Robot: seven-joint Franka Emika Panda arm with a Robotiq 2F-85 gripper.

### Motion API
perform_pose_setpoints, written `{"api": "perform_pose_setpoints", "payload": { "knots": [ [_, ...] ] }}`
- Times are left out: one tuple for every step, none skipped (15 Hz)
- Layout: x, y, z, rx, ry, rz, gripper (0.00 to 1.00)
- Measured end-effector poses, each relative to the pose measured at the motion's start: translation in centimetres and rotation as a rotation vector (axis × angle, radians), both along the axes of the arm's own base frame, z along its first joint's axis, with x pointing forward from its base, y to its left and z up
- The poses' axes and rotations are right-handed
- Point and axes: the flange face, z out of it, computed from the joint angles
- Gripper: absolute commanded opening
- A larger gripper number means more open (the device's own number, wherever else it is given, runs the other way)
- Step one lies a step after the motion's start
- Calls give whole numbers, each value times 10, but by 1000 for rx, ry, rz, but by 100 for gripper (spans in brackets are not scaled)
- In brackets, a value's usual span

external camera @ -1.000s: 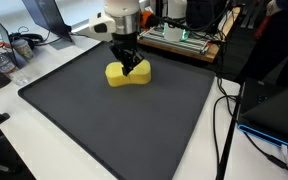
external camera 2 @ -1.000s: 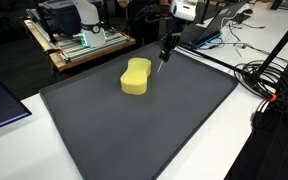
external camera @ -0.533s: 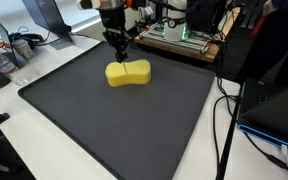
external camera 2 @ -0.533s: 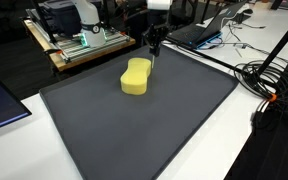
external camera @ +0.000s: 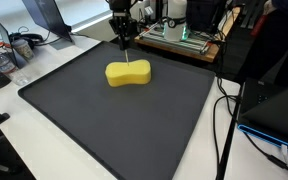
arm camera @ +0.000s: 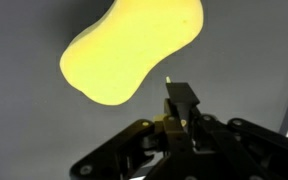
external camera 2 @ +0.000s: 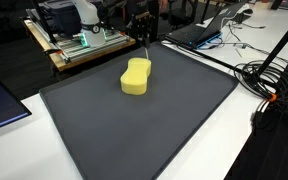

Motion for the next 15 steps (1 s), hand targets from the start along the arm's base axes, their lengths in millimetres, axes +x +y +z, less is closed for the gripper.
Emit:
{"api": "perform_pose_setpoints", "payload": {
  "knots": [
    [-13,-1,0,3,-17,-3,3],
    [-26,-1,1,4,-32,-4,3],
    [-38,-1,1,4,-47,-3,3],
    [-50,0,1,3,-62,0,3],
    [-61,2,1,1,-79,3,3],
    [-71,5,0,-2,-93,7,3],
    [-81,8,0,-4,-109,15,3],
    [-85,12,1,-6,-126,24,3],
    [-83,17,7,-6,-145,33,3],
    [-80,22,10,-6,-156,43,3],
    [-79,26,12,-11,-159,50,3],
    [-79,29,12,-16,-158,56,3],
    [-79,34,11,-21,-154,63,3],
    [-80,37,10,-24,-144,71,3],
    [-81,41,8,-30,-127,81,3]
  ]
}}
